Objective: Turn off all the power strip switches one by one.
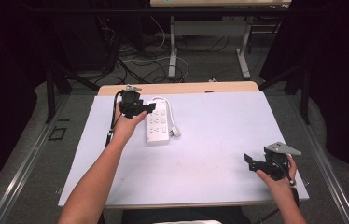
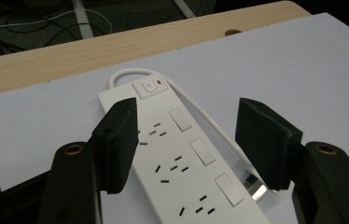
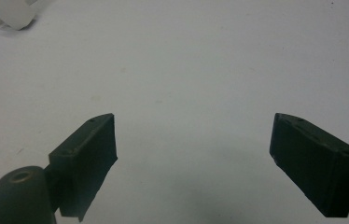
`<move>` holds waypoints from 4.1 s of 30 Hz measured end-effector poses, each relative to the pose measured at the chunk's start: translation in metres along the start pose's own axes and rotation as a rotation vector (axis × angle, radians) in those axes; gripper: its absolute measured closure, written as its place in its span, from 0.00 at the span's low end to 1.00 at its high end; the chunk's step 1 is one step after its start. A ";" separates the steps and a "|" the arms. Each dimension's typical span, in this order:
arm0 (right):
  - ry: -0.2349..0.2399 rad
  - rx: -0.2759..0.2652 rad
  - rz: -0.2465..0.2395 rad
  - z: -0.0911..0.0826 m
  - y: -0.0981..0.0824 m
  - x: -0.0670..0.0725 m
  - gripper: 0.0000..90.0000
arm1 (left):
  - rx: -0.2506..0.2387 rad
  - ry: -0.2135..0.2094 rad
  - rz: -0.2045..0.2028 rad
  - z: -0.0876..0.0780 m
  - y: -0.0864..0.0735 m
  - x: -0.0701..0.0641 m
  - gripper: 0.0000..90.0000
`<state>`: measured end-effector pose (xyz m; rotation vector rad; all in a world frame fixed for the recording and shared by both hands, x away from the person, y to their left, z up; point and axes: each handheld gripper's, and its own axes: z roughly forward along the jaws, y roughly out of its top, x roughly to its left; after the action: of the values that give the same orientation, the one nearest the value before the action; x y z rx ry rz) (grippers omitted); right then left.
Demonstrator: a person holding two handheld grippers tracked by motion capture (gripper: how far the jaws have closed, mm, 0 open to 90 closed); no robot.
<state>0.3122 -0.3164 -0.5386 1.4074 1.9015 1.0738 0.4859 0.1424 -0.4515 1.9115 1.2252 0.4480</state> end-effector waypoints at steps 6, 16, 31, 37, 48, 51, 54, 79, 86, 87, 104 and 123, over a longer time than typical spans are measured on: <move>0.003 0.002 -0.007 0.002 -0.001 0.000 0.16 | -0.002 -0.003 -0.029 0.008 0.006 0.004 0.44; 0.009 0.009 0.002 0.004 -0.001 -0.001 0.15 | 0.016 -0.006 -0.036 0.020 0.019 0.004 0.46; 0.001 0.018 0.003 0.005 -0.003 0.000 0.12 | 0.062 0.010 -0.042 0.047 0.034 0.001 0.59; 0.002 0.021 0.009 0.006 -0.003 -0.001 0.10 | 0.093 0.022 -0.035 0.059 0.039 -0.003 0.66; 0.005 0.031 0.011 0.007 -0.004 -0.001 0.10 | 0.137 0.020 -0.049 0.084 0.038 -0.006 0.84; 0.007 0.028 0.007 0.007 -0.005 -0.002 0.10 | 0.146 0.024 -0.044 0.088 0.037 -0.005 0.88; 0.010 0.032 0.005 0.007 -0.005 -0.002 0.10 | 0.157 0.036 -0.048 0.093 0.035 -0.004 0.98; 0.011 0.039 0.023 0.008 -0.007 -0.003 0.10 | 0.222 0.079 -0.088 0.130 0.027 0.014 1.00; 0.012 0.035 0.019 0.006 -0.007 -0.004 0.10 | 0.226 0.103 -0.078 0.139 0.029 0.013 1.00; 0.006 0.033 0.019 0.006 -0.007 -0.003 0.10 | 0.238 0.106 -0.069 0.141 0.029 0.013 1.00; 0.021 0.035 0.010 0.007 -0.007 -0.003 0.10 | 0.242 0.121 -0.064 0.145 0.028 0.013 1.00; 0.017 0.035 0.011 0.006 -0.007 -0.003 0.10 | 0.248 0.131 -0.043 0.149 0.028 0.017 1.00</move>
<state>0.3142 -0.3183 -0.5475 1.4345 1.9351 1.0653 0.6083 0.0870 -0.5234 2.0856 1.4614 0.4193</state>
